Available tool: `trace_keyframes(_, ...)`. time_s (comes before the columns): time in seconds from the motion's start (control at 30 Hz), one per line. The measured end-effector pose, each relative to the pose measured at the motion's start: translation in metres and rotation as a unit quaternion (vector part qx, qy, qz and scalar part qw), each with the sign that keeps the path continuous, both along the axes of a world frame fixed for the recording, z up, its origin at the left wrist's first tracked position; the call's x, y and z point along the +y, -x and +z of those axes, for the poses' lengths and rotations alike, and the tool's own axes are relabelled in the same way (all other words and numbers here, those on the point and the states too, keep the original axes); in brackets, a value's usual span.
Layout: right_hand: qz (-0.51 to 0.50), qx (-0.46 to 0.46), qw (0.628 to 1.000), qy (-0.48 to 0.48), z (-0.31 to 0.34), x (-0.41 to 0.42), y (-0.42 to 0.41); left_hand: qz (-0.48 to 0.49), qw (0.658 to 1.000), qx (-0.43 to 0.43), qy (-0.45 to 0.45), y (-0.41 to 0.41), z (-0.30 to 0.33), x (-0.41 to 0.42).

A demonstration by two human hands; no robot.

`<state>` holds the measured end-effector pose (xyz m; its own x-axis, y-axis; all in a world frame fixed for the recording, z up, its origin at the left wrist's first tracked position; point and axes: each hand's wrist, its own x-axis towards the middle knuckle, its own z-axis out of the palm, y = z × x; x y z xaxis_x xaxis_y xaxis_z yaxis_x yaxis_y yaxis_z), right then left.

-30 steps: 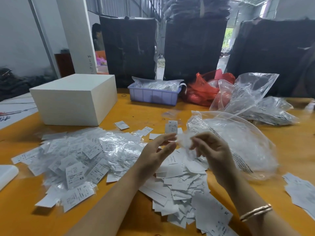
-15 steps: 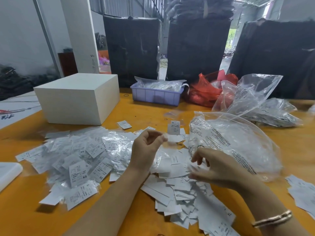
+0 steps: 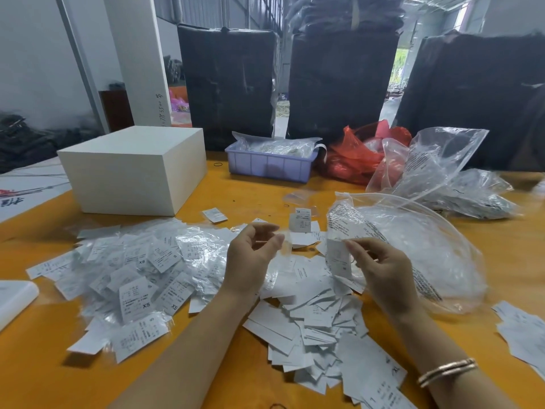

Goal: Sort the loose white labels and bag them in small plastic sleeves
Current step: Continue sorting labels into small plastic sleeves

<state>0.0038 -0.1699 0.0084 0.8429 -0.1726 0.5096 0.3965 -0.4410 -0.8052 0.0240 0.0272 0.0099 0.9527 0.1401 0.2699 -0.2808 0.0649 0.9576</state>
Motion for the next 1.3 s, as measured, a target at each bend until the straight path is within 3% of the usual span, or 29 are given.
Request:
trace_keyframes(0.13, 0.0, 0.029, 0.99, -0.14, 0.003, 0.005, -0.003, -0.034, 0.999, 0.0, 0.007, 0.0, -0.001, -0.002)
trace_keyframes(0.27, 0.036, 0.067, 0.969, -0.236, 0.001, 0.009, -0.003, -0.054, 0.996, -0.032, -0.057, 0.0, -0.003, -0.003)
trace_keyframes(0.5, 0.079, 0.067, 0.946, -0.306, -0.001, 0.014, -0.003, -0.089, 0.973, -0.113, -0.179, 0.003, -0.007, -0.005)
trace_keyframes(0.7, 0.153, 0.056, 0.922, -0.351, 0.002, 0.016, 0.001, -0.095, 0.953, -0.169, -0.232, 0.007, -0.007, -0.005)
trace_keyframes(1.1, 0.124, 0.027, 0.941, -0.314, -0.003, 0.021, 0.002, -0.085, 0.95, -0.181, -0.24, 0.004, -0.008, -0.005)
trace_keyframes(1.3, 0.126, 0.024, 0.963, -0.239, -0.005, 0.019, 0.002, -0.078, 0.958, -0.17, -0.219, 0.003, -0.009, -0.004)
